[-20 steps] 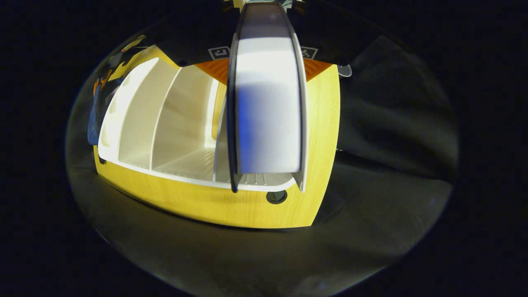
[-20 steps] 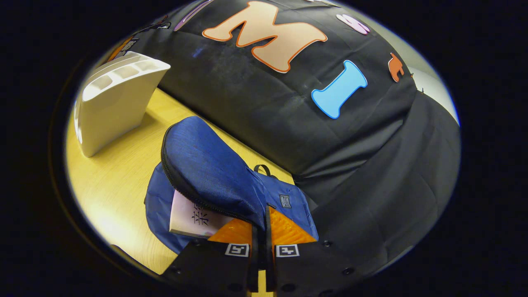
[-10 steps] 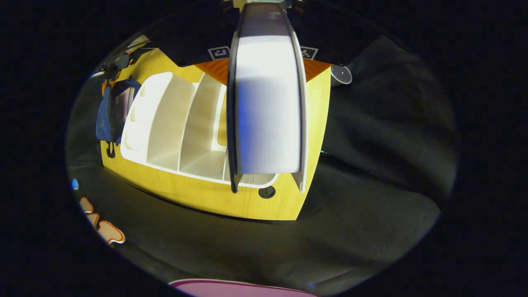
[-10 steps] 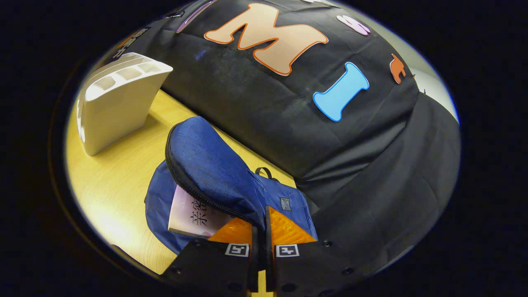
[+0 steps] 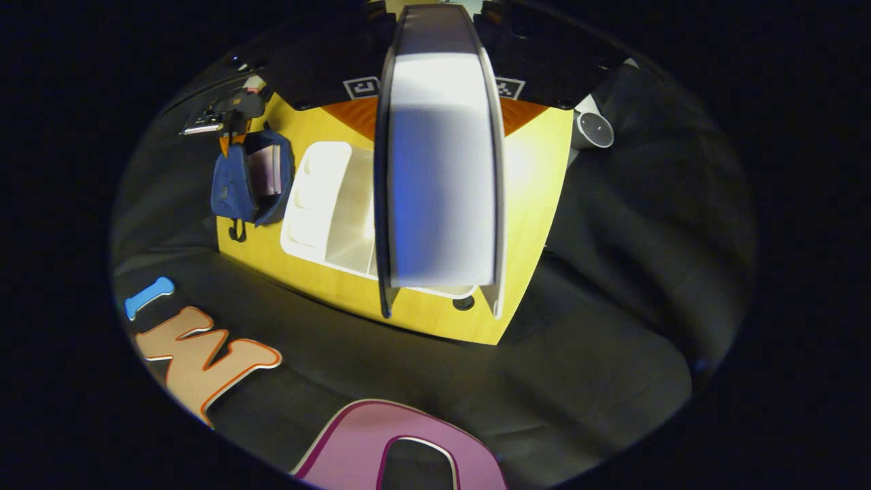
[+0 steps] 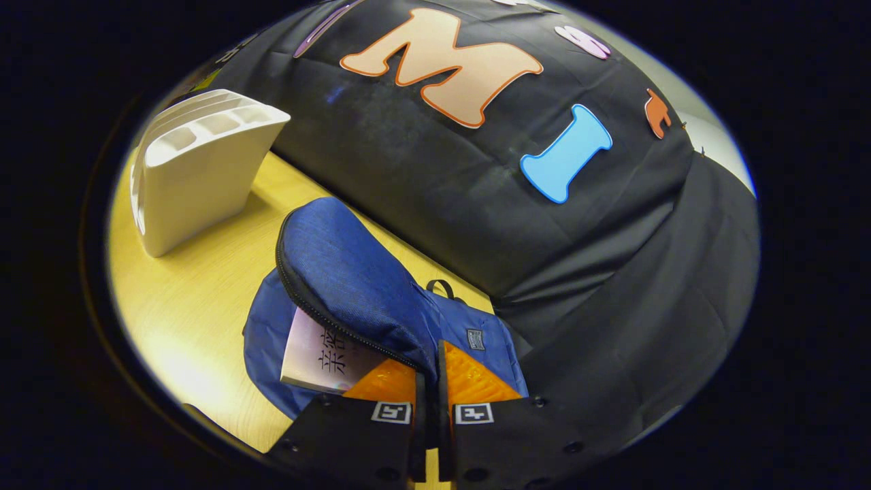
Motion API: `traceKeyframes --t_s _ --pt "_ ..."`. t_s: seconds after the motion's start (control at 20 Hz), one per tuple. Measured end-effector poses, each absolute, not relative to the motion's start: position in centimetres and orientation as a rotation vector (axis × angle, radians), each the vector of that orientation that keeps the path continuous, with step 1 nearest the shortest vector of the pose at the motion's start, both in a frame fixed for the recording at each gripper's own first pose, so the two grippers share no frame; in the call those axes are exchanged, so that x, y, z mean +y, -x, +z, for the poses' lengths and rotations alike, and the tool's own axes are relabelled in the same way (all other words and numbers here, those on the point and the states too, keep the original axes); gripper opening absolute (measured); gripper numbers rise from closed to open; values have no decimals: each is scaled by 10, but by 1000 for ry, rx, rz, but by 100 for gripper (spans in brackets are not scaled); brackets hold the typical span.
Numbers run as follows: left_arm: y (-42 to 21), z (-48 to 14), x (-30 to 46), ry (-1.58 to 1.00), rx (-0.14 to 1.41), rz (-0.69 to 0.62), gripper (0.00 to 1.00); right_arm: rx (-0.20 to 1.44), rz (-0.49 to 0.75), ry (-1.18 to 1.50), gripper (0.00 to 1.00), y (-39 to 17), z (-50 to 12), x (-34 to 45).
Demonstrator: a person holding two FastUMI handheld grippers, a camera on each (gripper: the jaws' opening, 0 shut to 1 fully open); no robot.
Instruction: Open the schoolbag, grab two books from the bookshelf and put them into the schoolbag.
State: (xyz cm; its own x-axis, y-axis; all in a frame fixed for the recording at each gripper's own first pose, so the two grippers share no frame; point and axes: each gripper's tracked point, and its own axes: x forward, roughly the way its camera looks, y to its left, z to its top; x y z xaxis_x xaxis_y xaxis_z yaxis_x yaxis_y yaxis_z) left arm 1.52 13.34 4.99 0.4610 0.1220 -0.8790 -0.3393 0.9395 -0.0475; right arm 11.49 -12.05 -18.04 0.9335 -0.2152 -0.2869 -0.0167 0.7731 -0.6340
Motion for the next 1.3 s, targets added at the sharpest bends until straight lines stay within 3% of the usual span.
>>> traceKeyframes --t_s 0.15,0.35,0.4,0.9,1.3 --pt "-23 58 99 314 969 219 40 351 -109 671 12 -117 -176 -121" --pt "-43 51 41 429 901 63 40 348 -96 655 7 -118 -176 -122" --pt "-49 46 29 425 891 30 40 346 -93 655 12 -118 -174 -122" --pt "-98 -31 -116 562 883 -225 40 342 -101 545 10 -120 -165 -133" --pt "-107 -97 -210 601 897 -314 39 328 -98 410 10 -121 -152 -144"
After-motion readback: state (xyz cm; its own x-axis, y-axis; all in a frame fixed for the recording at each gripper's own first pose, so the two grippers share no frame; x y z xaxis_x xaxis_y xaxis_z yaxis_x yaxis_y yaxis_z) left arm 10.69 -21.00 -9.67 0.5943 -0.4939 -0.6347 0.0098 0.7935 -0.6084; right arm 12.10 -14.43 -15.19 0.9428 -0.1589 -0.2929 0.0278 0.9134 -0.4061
